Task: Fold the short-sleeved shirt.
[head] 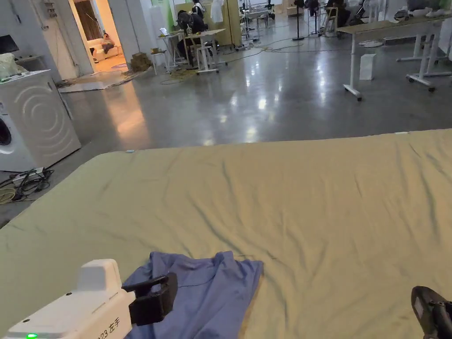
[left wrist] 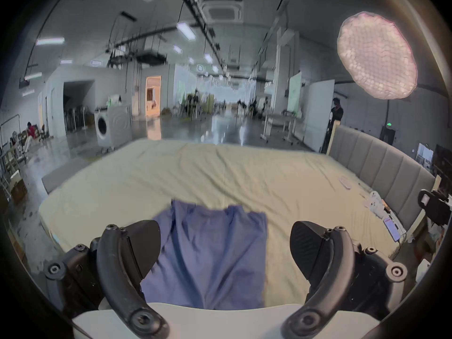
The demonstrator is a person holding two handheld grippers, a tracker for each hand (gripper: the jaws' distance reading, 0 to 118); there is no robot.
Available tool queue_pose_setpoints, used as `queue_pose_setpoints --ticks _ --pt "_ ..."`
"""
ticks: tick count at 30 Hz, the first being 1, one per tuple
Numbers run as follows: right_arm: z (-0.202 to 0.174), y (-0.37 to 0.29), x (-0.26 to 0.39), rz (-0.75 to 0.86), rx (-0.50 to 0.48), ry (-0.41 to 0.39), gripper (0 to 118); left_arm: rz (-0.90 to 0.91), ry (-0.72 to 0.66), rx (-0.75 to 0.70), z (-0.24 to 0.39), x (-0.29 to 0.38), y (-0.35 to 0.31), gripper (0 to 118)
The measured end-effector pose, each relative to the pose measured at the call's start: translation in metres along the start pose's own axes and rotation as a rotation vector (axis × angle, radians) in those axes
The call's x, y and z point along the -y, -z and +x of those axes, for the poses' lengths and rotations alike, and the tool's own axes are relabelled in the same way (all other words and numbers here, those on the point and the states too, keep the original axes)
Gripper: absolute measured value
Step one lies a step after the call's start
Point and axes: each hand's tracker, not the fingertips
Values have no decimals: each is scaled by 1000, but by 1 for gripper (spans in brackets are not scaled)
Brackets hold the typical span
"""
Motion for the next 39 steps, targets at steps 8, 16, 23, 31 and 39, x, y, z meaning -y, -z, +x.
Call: queue_pose_setpoints --ticks 8,16,23,31,39 --pt "11 18 35 -175 46 63 0 -360 59 -39 -24 50 146 105" --pt "25 25 59 -286 100 64 0 -478 69 -16 -23 73 235 104" --pt "35 27 81 -358 112 133 0 -490 105 -39 -20 68 230 53" --pt "43 8 85 -372 121 165 0 -469 -53 -26 -32 62 228 6" --pt "57 -17 78 -318 137 198 0 -254 -303 69 -59 3 163 5"
